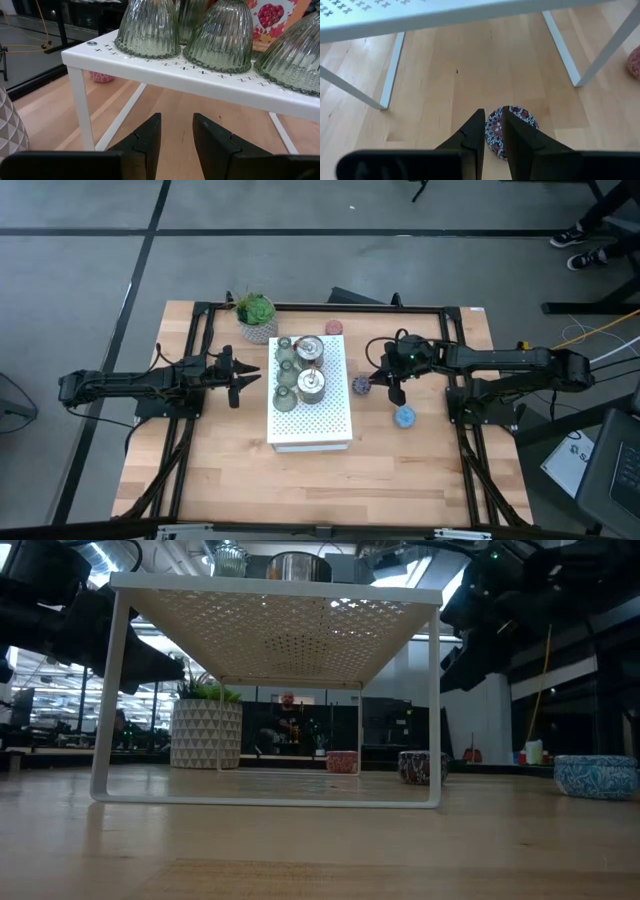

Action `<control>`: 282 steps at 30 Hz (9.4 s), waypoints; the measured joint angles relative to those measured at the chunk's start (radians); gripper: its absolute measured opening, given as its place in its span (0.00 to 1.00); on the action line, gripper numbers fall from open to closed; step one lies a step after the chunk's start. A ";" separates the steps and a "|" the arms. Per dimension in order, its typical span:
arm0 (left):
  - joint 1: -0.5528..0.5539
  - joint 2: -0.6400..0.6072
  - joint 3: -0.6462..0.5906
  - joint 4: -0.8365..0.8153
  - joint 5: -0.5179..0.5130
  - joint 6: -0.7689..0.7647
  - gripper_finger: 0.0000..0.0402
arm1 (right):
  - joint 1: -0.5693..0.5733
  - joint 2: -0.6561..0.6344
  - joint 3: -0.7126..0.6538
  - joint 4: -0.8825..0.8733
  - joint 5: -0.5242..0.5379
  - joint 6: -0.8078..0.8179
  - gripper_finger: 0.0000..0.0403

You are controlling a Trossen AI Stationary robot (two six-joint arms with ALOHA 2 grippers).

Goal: Pick & Place candle stick holders
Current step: Put the black patterned scented candle on the shelf, then align the red patterned scented candle with the black patterned scented candle on the shelf

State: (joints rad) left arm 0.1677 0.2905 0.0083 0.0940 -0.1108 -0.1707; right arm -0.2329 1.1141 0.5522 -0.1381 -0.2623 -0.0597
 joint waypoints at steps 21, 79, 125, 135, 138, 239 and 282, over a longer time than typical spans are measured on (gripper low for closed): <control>0.000 0.000 0.000 0.000 0.000 0.000 0.27 | 0.000 0.103 0.001 0.071 0.054 -0.004 0.36; 0.000 0.000 0.000 0.000 0.000 0.000 0.27 | 0.128 0.352 0.000 0.139 0.363 0.075 0.88; 0.000 0.000 0.000 0.000 0.000 0.000 0.27 | 0.129 0.360 0.004 0.131 0.251 0.162 0.71; 0.000 0.000 0.000 0.000 0.000 0.000 0.27 | 0.129 0.231 -0.002 0.010 0.245 0.231 0.71; 0.000 0.000 0.000 0.000 0.000 0.000 0.27 | 0.129 0.197 0.013 -0.021 0.248 0.232 0.71; 0.000 0.000 0.000 0.000 0.000 0.000 0.27 | 0.068 0.342 0.781 -0.376 0.128 0.019 0.94; 0.000 0.000 0.000 0.000 0.000 0.000 0.27 | -0.634 0.653 0.780 -0.103 -0.326 0.006 0.94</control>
State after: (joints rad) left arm 0.1677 0.2905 0.0082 0.0940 -0.1108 -0.1707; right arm -0.8670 1.7676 1.3323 -0.2415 -0.5880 -0.0533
